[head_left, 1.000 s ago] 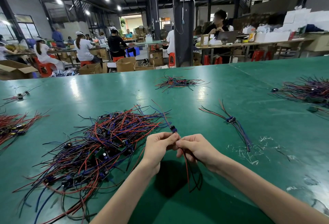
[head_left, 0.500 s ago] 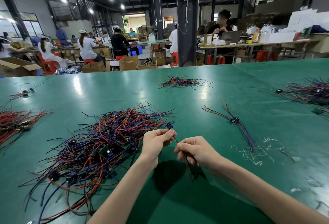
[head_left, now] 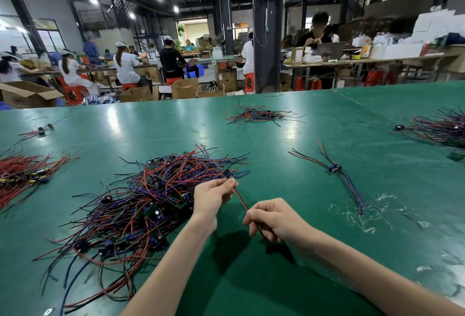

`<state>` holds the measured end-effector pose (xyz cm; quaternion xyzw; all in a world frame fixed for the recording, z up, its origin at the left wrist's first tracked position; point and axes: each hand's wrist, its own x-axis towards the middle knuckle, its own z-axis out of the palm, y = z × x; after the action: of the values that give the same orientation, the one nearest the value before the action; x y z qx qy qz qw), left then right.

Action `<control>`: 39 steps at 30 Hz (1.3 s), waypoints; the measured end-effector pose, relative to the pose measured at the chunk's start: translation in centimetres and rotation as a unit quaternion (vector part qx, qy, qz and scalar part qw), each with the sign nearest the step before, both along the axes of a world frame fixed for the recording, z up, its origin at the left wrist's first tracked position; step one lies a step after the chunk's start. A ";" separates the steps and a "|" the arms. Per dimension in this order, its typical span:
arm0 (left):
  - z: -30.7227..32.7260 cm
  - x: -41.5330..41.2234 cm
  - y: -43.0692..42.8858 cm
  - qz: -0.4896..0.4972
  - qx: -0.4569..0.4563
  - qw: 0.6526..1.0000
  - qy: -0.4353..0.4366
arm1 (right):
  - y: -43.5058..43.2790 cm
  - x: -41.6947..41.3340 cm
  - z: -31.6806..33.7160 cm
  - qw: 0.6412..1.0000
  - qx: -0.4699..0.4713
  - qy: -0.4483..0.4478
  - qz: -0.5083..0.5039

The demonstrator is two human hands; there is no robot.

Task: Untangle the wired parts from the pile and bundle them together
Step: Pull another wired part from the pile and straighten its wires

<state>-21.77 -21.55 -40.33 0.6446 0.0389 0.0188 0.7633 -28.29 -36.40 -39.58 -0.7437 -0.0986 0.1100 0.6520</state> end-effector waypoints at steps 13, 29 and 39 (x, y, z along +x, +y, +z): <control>-0.1 0.8 0.7 0.038 -0.019 0.999 -0.006 | -0.6 0.4 -0.4 0.998 -0.005 0.056 0.007; 0.0 1.0 0.7 0.054 -0.015 0.998 -0.032 | -1.2 1.0 0.1 0.994 -0.022 0.098 0.031; -0.1 1.0 0.5 0.081 0.007 0.994 -0.073 | -1.4 1.1 0.0 0.993 -0.002 0.117 0.021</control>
<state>-20.82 -21.09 -40.46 0.6418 0.0352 0.1282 0.7553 -27.15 -37.82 -39.58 -0.7249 -0.0369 0.2100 0.6550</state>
